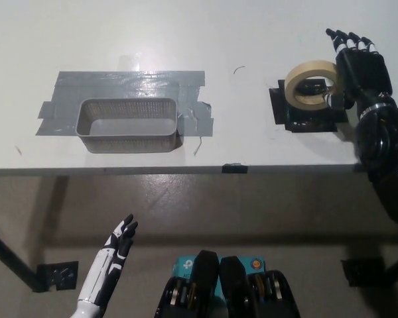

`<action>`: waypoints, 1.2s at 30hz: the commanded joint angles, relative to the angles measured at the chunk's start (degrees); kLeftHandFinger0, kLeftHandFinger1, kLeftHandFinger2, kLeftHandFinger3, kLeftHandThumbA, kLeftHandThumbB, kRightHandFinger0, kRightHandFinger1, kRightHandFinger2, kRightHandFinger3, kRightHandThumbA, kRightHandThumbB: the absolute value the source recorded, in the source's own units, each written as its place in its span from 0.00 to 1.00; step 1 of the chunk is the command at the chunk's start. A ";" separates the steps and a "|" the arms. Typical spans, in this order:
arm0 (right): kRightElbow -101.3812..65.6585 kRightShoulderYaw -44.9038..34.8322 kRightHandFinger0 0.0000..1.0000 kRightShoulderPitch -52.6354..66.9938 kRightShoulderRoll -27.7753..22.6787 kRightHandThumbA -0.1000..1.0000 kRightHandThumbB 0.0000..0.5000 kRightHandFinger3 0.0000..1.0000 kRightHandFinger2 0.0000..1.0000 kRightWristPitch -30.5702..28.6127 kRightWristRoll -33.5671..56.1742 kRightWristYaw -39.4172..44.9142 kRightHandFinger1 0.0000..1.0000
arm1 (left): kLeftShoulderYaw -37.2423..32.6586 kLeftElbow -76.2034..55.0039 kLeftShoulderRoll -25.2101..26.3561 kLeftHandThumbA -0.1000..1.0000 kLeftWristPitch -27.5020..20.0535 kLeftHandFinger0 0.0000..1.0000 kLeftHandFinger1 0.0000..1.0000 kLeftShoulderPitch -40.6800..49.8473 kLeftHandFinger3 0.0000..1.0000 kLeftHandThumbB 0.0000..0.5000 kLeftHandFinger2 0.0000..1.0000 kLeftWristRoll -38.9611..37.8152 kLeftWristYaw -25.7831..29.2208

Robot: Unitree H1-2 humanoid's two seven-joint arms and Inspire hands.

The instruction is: The robot picks the tape placed on the black area with right hand and places it in the small grey container.

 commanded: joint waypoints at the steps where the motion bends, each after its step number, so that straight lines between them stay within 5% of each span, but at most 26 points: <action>1: 1.44 0.09 1.00 -4.92 0.37 0.95 0.91 1.00 1.00 -0.36 0.08 -3.14 1.00 | -0.17 -1.29 0.46 1.00 -1.64 1.00 1.00 -0.22 1.00 0.36 1.00 -0.24 -0.96; 9: 4.58 0.78 1.00 -7.16 1.19 1.00 0.78 1.00 1.00 0.25 0.37 -2.13 1.00 | -0.23 -1.97 0.35 1.00 -1.21 1.00 1.00 -0.04 1.00 0.36 1.00 -0.04 -0.85; 15: 8.69 2.04 1.00 -9.12 1.36 1.00 0.80 1.00 1.00 -0.09 0.34 -2.20 1.00 | -0.13 -2.26 0.48 1.00 -1.17 1.00 1.00 -0.20 1.00 0.31 1.00 -0.60 -1.16; 26: 17.32 3.50 1.00 -12.53 1.94 1.00 0.77 1.00 1.00 -1.87 1.05 -3.33 1.00 | -0.28 -2.59 0.72 1.00 -0.93 1.00 1.00 -0.48 1.00 0.38 1.00 0.33 -1.00; 29: 21.38 2.64 1.00 -13.36 2.27 0.89 0.78 1.00 1.00 -5.60 2.12 -8.79 1.00 | -0.53 -2.48 0.79 1.00 -1.11 1.00 1.00 -0.62 1.00 0.39 1.00 0.41 -1.22; 31: 24.67 -1.16 1.00 -13.55 3.05 0.58 0.70 1.00 1.00 -14.79 6.10 -18.48 1.00 | -0.66 -2.60 0.81 1.00 -0.96 1.00 1.00 -0.63 1.00 0.41 1.00 0.37 -1.38; 32: 26.32 -3.18 0.28 -13.85 3.62 0.36 0.65 0.69 0.54 -19.39 7.79 -24.12 0.38 | -0.71 -3.16 0.84 1.00 -0.40 1.00 1.00 -0.64 1.00 0.42 1.00 0.53 -1.42; 33: 26.57 -3.23 0.18 -13.97 3.62 0.35 0.64 0.63 0.49 -19.60 7.78 -24.28 0.32 | -0.72 -3.23 0.85 1.00 -0.34 1.00 1.00 -0.68 1.00 0.42 1.00 0.54 -1.42; 34: 26.87 -5.66 0.00 -14.26 4.01 0.22 0.47 0.30 0.18 -23.60 10.50 -25.55 0.02 | -0.68 -3.32 0.85 1.00 -0.26 1.00 1.00 -0.86 1.00 0.43 1.00 0.76 -1.28; 36: 26.77 -8.35 0.00 -14.90 4.70 0.16 0.32 0.10 0.26 -25.99 13.06 -26.48 0.04 | -0.53 -3.10 0.87 1.00 -0.28 1.00 1.00 -1.06 1.00 0.44 1.00 0.03 -1.55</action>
